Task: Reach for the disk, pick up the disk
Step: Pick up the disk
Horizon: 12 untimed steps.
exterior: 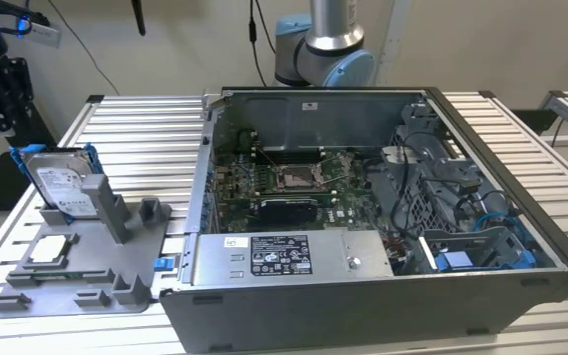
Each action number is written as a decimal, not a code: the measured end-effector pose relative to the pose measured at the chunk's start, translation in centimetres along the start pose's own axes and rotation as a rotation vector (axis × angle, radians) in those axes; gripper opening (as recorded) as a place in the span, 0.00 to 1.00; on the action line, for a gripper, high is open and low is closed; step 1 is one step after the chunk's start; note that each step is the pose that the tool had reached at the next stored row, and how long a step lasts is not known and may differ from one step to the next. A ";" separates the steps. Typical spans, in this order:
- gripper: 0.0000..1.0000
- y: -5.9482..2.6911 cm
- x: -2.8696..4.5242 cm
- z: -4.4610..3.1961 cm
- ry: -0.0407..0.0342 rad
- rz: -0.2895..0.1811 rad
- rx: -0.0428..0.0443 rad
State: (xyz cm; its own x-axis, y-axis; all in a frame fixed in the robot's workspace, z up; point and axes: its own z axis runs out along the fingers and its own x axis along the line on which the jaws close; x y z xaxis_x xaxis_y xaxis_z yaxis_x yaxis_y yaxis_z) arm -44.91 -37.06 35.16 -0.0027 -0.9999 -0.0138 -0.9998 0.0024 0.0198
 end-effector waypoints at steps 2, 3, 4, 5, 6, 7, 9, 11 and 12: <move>1.00 0.00 0.00 0.00 0.0000 0.000 -0.0001; 1.00 0.00 0.00 0.00 0.0000 0.000 0.0000; 1.00 0.00 0.00 0.00 0.0000 -0.001 0.0000; 1.00 0.00 0.00 0.01 0.0000 -0.001 -0.0001; 1.00 -0.01 0.00 0.09 0.0000 -0.001 0.0001; 1.00 -0.01 0.00 0.24 0.0000 -0.001 0.0000; 1.00 -0.01 0.00 0.81 -0.0014 -0.001 0.0000; 1.00 -0.03 0.02 1.34 -0.0033 -0.001 0.0000; 1.00 -0.03 0.02 1.52 -0.0039 -0.001 -0.0001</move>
State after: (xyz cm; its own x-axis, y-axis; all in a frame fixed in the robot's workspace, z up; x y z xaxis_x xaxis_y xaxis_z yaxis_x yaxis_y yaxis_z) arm -44.91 -37.06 33.64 -0.0019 -0.9998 -0.0177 -0.9998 0.0016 0.0199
